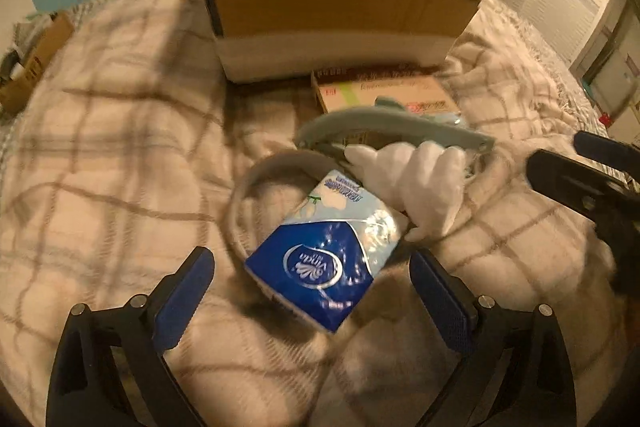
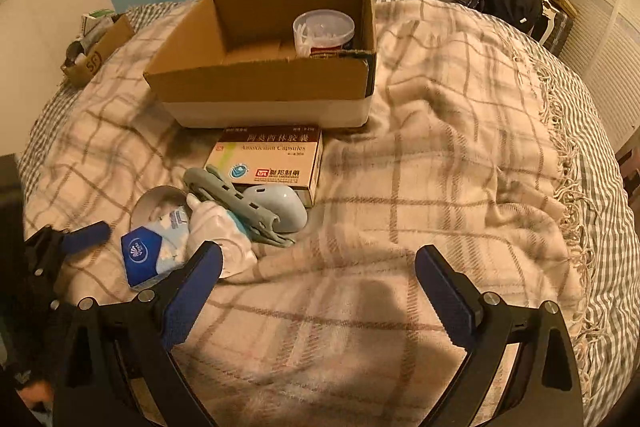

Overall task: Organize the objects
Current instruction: 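Grasp the blue Vinda tissue pack with the left tool, then grasp the white plastic figurine with the right tool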

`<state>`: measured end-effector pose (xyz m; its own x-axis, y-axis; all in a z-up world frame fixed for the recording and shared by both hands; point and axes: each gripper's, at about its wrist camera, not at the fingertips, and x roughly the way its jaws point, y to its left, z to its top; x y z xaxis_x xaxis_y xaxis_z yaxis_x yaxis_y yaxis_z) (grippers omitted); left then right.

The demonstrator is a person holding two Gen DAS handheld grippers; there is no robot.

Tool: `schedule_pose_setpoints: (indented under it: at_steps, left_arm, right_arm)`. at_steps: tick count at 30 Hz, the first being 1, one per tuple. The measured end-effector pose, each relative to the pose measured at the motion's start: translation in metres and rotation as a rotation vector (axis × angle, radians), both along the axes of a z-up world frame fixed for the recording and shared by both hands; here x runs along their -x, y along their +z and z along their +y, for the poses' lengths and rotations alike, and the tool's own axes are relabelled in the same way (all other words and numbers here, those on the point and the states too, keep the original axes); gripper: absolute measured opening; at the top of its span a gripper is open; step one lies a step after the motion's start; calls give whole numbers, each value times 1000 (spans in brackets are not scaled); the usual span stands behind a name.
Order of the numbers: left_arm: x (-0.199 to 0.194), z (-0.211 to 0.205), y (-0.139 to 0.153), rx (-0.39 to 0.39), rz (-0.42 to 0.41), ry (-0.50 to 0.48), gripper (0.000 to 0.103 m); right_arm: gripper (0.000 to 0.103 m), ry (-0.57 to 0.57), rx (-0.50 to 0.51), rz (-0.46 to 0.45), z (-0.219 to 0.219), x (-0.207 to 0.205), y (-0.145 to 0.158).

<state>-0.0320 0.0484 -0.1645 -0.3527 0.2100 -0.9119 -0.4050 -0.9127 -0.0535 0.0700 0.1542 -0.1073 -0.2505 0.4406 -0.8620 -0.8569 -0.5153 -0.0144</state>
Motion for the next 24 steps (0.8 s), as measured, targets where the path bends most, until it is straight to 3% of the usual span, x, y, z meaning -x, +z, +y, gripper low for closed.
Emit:
schedule_pose_setpoints:
  at_steps: [5, 7, 9, 12, 20, 24]
  left_arm:
    - [1, 8, -6, 31, -20, -26, 91]
    - [0, 3, -3, 18, -11, -10, 77]
    - [0, -7, 2, -16, -19, 21, 70]
    - [-6, -21, 10, -105, -39, 39, 67]
    - [-22, -48, 52, -161, 21, 86, 65]
    - [-10, -69, 64, -167, 48, 133, 65]
  right_arm:
    - [97, -10, 5, -33, 0, 5, -5]
    - [97, -9, 4, -38, 0, 6, -5]
    - [97, -14, 3, -39, -1, 5, -4]
    - [97, -19, -12, -30, -4, 3, 0]
    - [97, 15, -14, -12, -13, 7, 14]
    - [97, 113, 71, -17, -23, 31, 5]
